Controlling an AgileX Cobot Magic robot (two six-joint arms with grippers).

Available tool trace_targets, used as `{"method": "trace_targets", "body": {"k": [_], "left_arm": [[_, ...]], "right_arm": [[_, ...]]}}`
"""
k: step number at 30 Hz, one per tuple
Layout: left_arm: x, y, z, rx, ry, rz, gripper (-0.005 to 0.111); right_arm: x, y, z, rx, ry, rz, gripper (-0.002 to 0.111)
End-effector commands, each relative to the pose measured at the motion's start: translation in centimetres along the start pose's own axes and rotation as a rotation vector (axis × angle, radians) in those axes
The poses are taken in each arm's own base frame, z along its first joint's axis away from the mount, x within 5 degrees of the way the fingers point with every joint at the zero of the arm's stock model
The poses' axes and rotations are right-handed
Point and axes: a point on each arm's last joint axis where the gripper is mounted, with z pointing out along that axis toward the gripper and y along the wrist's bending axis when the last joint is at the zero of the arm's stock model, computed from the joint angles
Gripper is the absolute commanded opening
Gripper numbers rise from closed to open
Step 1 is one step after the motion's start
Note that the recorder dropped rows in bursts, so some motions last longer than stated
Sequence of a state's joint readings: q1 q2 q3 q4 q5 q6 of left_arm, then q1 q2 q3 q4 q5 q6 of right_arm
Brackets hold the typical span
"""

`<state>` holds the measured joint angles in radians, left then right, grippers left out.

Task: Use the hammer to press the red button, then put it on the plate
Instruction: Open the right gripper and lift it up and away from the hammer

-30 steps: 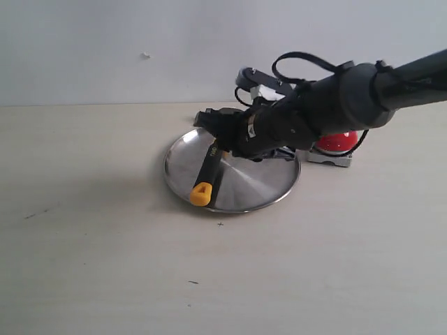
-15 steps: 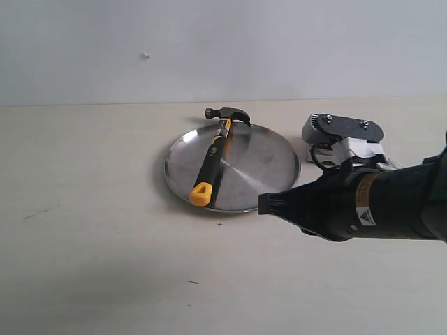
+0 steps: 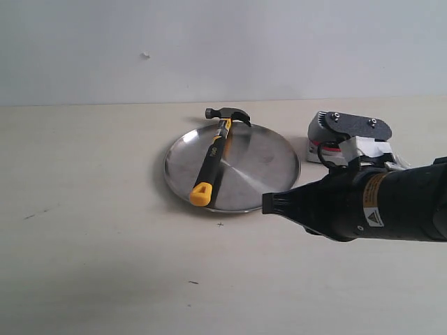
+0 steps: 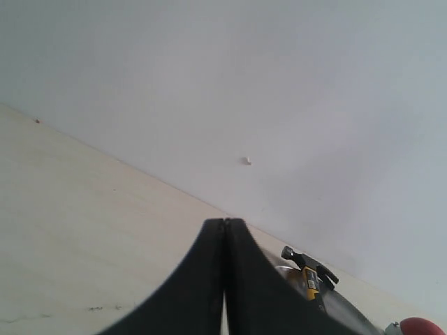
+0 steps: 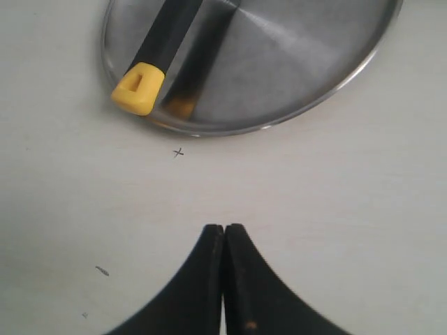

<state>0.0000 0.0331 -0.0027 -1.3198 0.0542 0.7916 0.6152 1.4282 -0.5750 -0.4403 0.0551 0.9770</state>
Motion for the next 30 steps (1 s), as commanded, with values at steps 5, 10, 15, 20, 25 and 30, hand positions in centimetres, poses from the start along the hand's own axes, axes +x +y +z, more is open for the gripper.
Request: {"method": "trace_targets", "body": {"k": [5, 10, 15, 20, 25, 30], "left_arm": [[0.1, 0.0, 0.0, 0.0, 0.006, 0.001, 0.0], [0.1, 0.0, 0.0, 0.0, 0.006, 0.001, 0.0], [0.1, 0.0, 0.0, 0.0, 0.006, 0.001, 0.0], [0.1, 0.0, 0.0, 0.0, 0.006, 0.001, 0.0], [0.1, 0.0, 0.0, 0.0, 0.006, 0.001, 0.0], [0.1, 0.0, 0.0, 0.0, 0.006, 0.001, 0.0]], "right_arm": [[0.1, 0.0, -0.2, -0.002, -0.003, -0.018, 0.0], [0.1, 0.0, -0.2, -0.002, -0.003, -0.018, 0.0], [0.1, 0.0, -0.2, -0.002, -0.003, -0.018, 0.0], [0.1, 0.0, -0.2, -0.002, -0.003, -0.018, 0.0], [0.0, 0.0, -0.3, -0.004, -0.008, -0.06, 0.0], [-1.4, 0.7, -4.0, -0.059, -0.151, -0.247, 0.0]]}}
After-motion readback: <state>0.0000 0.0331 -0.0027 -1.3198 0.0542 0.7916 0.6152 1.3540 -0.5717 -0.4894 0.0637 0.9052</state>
